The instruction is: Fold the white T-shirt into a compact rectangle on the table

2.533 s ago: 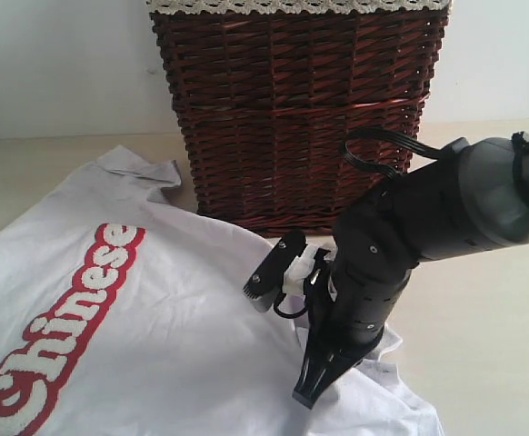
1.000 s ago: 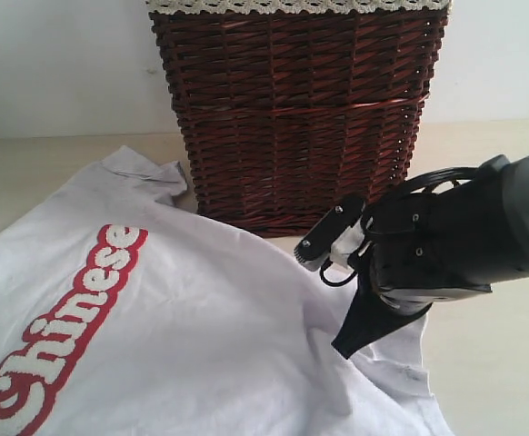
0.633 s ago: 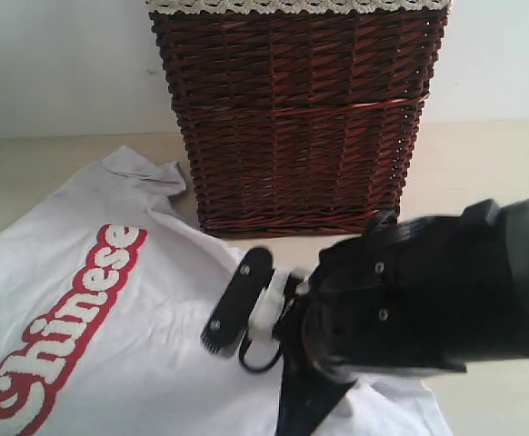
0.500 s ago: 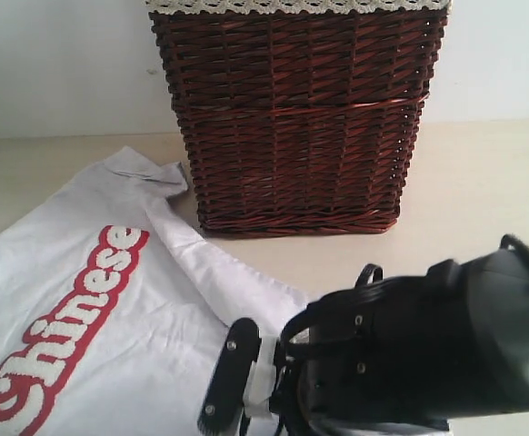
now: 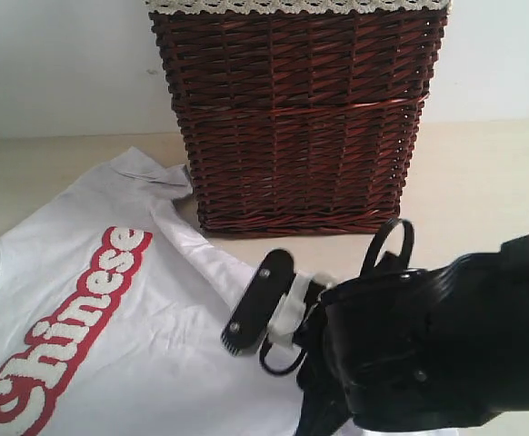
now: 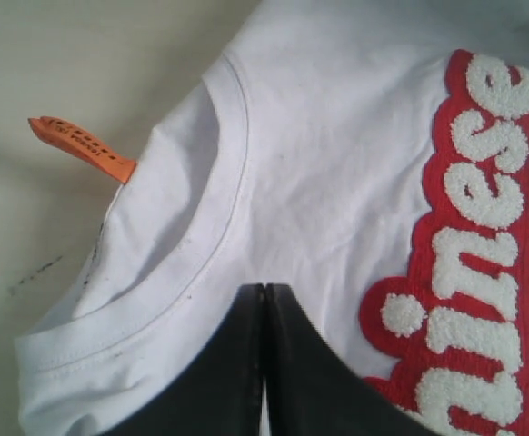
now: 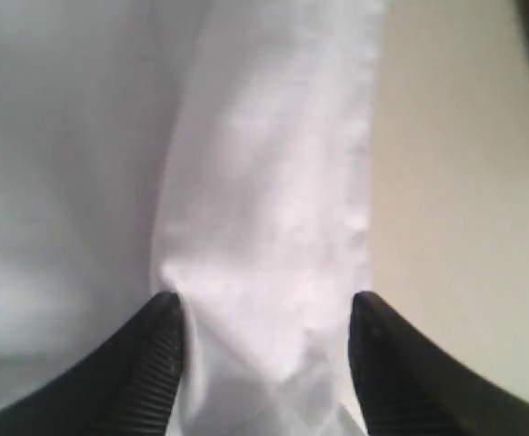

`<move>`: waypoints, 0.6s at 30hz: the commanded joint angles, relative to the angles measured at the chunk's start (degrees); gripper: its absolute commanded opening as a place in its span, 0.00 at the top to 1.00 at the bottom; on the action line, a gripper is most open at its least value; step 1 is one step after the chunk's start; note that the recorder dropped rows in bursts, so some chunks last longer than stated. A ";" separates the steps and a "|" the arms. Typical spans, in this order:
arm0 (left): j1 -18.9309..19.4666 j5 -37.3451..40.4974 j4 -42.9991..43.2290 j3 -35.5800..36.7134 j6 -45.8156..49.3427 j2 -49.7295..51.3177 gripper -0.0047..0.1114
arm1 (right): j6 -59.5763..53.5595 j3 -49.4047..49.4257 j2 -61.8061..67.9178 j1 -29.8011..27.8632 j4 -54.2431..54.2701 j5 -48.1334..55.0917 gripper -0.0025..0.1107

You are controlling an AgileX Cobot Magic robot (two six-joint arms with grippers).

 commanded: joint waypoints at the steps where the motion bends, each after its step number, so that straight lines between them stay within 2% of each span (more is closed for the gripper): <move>1: -0.29 -0.53 -0.66 0.10 -0.10 -0.51 0.96 | 24.08 0.35 -2.49 -0.73 -11.48 12.64 0.50; 3: -0.29 -0.53 -0.66 0.10 -0.10 -0.51 0.96 | 25.67 0.35 -2.49 -2.93 -10.72 13.45 0.50; 6: -0.29 -0.52 -0.83 0.10 -0.10 -0.51 0.96 | 21.69 0.35 -2.36 -5.79 -6.76 7.82 0.50; 10: -0.29 -0.52 -0.83 0.10 -0.10 -0.51 0.96 | 7.82 0.35 -2.36 -5.81 2.44 -4.45 0.50; 13: -0.29 -0.52 -0.83 0.10 -0.10 -0.51 0.96 | -0.24 0.35 -1.74 -5.81 8.44 -9.04 0.53; 18: -0.29 -0.52 -0.97 0.10 -0.10 -0.51 0.96 | 20.25 0.35 -1.28 -10.19 -7.88 1.85 0.55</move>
